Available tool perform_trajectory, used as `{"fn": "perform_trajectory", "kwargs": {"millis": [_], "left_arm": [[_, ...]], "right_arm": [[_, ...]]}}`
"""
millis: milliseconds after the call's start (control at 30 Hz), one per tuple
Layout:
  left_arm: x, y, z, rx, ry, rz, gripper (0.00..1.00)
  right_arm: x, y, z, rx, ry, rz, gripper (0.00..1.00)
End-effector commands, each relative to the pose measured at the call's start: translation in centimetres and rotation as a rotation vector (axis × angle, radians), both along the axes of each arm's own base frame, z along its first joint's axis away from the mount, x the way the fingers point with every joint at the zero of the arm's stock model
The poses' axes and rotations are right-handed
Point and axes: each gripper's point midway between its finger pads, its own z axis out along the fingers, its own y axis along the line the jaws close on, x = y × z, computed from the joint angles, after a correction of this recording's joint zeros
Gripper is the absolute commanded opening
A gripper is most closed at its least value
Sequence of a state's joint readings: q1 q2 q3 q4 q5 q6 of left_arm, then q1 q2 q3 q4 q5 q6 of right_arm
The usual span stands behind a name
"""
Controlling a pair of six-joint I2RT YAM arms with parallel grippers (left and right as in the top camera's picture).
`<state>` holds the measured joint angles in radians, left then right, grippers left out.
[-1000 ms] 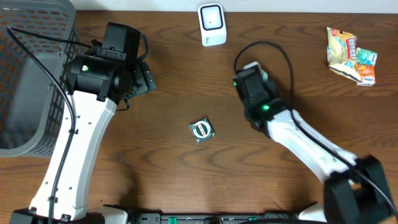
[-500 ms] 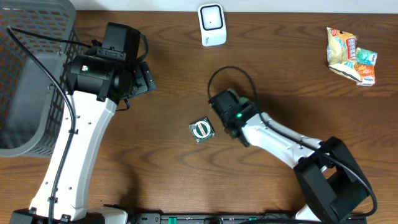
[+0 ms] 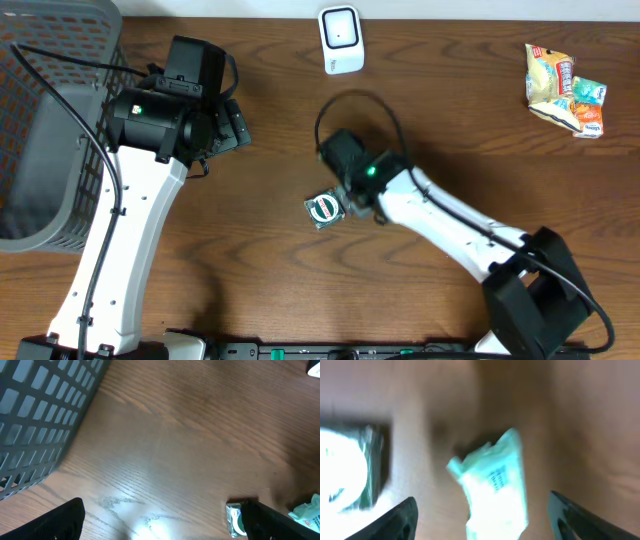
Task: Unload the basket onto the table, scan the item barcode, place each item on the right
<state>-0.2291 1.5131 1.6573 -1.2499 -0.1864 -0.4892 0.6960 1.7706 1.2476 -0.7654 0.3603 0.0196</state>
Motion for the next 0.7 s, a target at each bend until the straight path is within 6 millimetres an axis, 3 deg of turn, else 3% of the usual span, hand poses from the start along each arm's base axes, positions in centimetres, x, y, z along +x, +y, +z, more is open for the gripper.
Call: {"fn": "perform_trajectory", "kwargs": {"millis": [0,100,167,333,667], "left_arm": [[0.1,0.3,0.2,0.015,-0.004,-0.001,0.98],[0.1,0.3,0.2,0.015,-0.004,-0.001,0.98],[0.1,0.3,0.2,0.015,-0.004,-0.001,0.98],[0.1,0.3,0.2,0.015,-0.004,-0.001,0.98],[0.1,0.3,0.2,0.015,-0.004,-0.001,0.98]], "right_arm": [[1.4,-0.3,1.2,0.071,0.019,0.02,0.79],[0.3,-0.7,-0.2,0.107,0.135,0.148,0.7],[0.2,-2.2,-1.2,0.091,0.164,0.141,0.63],[-0.1,-5.3,-3.3,0.103,0.215,0.065,0.62],[-1.1,-5.0,-6.2,0.195,0.231,0.07,0.61]]}}
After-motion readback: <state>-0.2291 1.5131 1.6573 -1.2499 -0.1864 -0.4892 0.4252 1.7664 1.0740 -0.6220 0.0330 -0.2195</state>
